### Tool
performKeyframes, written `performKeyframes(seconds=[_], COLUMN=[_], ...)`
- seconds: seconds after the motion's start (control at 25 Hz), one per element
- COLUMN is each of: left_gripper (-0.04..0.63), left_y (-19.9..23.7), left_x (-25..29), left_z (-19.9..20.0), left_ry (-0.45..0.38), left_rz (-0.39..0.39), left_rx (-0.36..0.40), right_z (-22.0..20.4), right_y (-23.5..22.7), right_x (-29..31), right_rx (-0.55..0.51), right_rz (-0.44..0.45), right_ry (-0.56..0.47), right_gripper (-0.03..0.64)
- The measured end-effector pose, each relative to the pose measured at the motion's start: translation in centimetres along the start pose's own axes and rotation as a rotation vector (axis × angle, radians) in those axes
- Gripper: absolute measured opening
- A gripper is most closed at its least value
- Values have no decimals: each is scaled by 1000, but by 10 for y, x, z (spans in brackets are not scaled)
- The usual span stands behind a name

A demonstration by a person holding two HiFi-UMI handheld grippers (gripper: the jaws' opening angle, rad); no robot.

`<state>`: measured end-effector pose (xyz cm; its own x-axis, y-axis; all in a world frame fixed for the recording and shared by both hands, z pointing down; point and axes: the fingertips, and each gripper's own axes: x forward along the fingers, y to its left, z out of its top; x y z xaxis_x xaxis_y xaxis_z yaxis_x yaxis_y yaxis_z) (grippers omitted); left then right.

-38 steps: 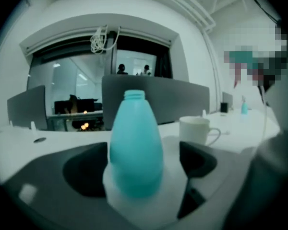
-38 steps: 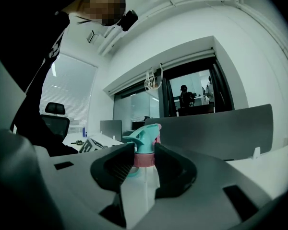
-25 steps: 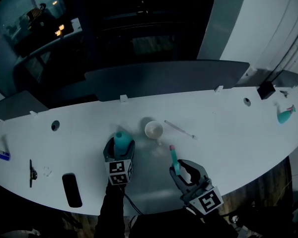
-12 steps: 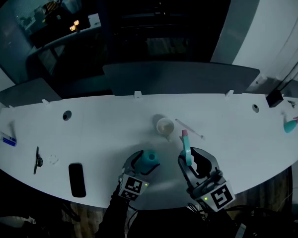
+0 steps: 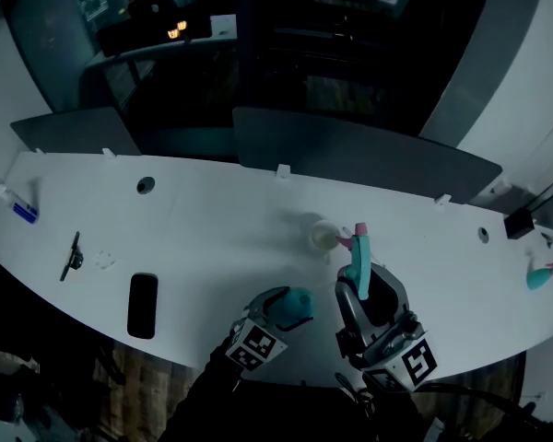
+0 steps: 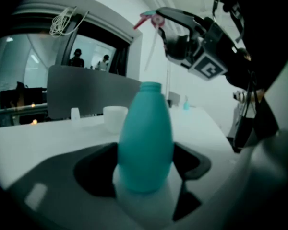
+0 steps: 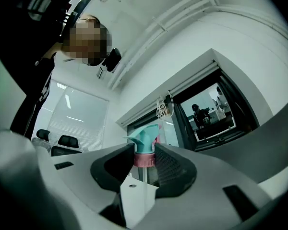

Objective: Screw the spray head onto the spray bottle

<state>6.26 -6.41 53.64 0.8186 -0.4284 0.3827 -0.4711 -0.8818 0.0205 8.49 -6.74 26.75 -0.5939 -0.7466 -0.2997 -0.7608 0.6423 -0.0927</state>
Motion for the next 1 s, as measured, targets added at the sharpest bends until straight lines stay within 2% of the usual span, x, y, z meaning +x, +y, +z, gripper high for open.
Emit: performKeyframes(seconds=[0.24,0.44,0.76,1.0], left_gripper=[362,363,362,363], left_y=[0,2,2,2], left_x=[-1,-1,-1,-1], left_z=[0,-1,-3,0], left_ry=[-11,-16,-14,-23], left_rz=[10,18,22,24], left_rx=[-12,-17,-21,-19], right_z=[-21,-34,-22,-70], right_y=[13,16,22,23], right_x=[10,6,8,3], right_rx=[33,60,39,39], right_rz=[66,72,90,87], right_ry=[63,87,71,169], right_gripper=[132,132,132,132])
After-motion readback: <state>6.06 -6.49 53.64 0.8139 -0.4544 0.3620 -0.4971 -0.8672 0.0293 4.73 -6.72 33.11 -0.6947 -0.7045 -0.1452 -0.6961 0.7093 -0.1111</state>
